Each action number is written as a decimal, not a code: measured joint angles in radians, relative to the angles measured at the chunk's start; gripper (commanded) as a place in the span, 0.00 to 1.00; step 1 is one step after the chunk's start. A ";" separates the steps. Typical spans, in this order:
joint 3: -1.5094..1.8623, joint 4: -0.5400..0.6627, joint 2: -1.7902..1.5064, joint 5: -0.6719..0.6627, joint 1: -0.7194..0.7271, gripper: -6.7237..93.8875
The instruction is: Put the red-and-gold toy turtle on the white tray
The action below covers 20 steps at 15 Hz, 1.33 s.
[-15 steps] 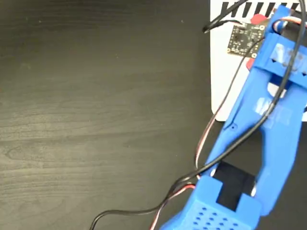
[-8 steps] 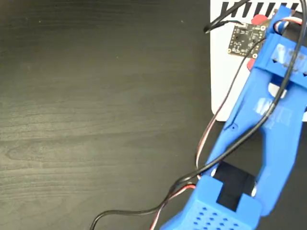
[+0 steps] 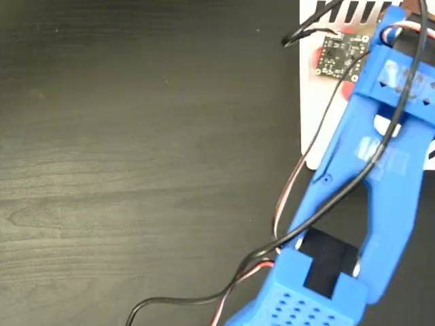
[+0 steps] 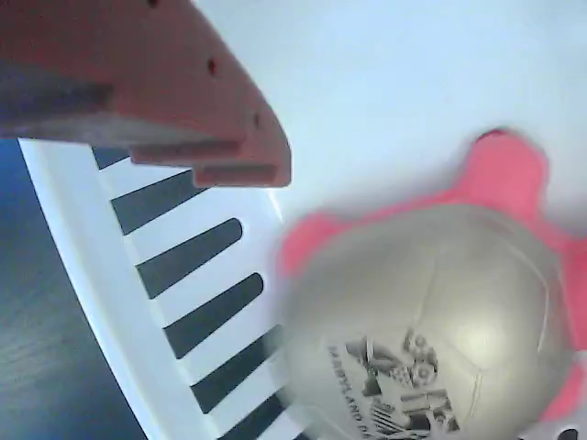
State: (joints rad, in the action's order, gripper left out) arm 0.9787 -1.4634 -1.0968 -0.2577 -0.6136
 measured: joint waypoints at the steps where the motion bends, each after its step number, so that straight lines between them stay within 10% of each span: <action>1: 0.000 0.000 0.000 0.000 0.000 0.65; 3: 0.000 0.002 0.000 0.000 -0.002 0.07; 10: -0.012 0.179 -0.150 0.221 0.064 0.07; 16: 0.531 0.618 -0.629 0.390 0.416 0.07; 20: 0.953 0.460 -0.985 0.408 0.618 0.07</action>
State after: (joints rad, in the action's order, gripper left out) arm 1.9313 -1.0032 -2.0816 0.1503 0.0046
